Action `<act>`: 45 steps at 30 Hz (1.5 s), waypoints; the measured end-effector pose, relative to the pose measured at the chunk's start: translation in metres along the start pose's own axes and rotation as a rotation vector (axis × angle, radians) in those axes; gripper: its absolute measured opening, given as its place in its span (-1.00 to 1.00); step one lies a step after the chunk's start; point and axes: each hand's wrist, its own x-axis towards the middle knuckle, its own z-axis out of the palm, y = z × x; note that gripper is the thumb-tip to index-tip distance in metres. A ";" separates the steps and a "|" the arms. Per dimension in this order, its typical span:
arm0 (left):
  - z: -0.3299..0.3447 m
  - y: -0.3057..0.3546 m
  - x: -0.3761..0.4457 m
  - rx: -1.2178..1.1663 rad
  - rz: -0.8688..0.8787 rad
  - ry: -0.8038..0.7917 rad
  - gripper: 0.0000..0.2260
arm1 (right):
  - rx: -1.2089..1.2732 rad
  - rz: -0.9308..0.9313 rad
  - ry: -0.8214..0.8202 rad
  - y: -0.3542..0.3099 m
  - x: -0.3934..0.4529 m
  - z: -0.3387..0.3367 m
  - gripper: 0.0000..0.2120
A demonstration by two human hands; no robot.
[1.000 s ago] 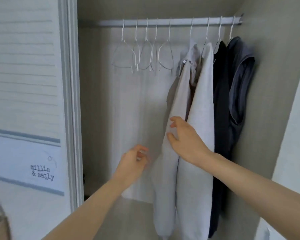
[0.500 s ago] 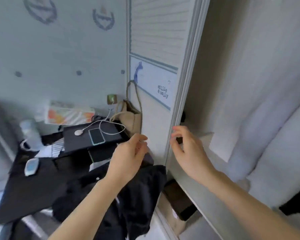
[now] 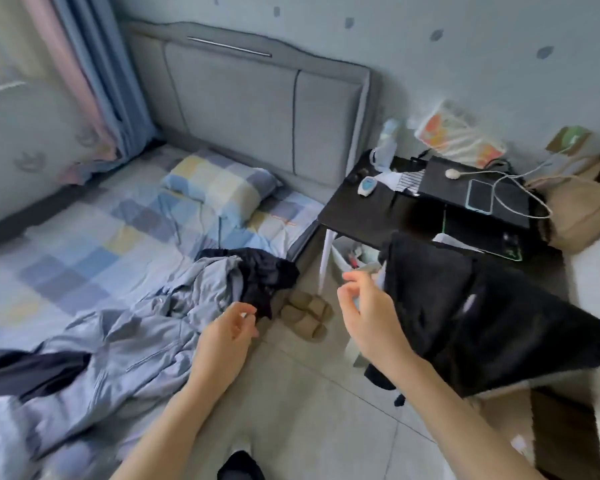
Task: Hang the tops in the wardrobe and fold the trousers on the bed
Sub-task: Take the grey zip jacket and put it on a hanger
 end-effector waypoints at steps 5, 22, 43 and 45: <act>-0.063 -0.094 -0.040 -0.096 -0.305 0.197 -0.81 | -0.028 -0.073 -0.213 -0.041 0.010 0.104 -0.75; -0.248 -0.388 -0.021 -0.151 -0.862 0.177 -0.88 | -0.162 0.086 -0.713 -0.156 0.049 0.452 -0.77; -0.209 -0.660 0.327 0.345 -0.706 -0.027 -0.51 | -0.209 0.340 -0.911 -0.066 0.266 0.866 -0.64; -0.194 -0.676 0.351 0.447 -0.666 -0.034 -0.54 | -0.254 0.373 -0.938 -0.049 0.268 0.899 -0.51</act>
